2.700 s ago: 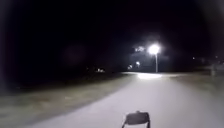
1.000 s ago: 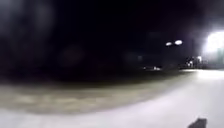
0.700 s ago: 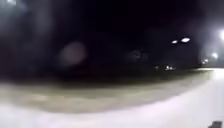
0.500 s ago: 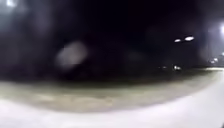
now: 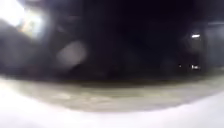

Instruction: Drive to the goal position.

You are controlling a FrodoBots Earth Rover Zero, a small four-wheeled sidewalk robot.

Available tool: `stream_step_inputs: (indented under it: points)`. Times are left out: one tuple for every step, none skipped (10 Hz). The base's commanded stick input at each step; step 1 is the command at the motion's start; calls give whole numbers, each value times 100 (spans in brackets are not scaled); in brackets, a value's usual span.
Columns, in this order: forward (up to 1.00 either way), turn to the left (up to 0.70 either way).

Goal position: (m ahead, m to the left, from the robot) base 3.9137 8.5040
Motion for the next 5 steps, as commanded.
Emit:
stream_step_inputs:
  points:
    - [0, 45]
    - [0, 45]
    - [0, 45]
    - [0, 45]
    - [0, 45]
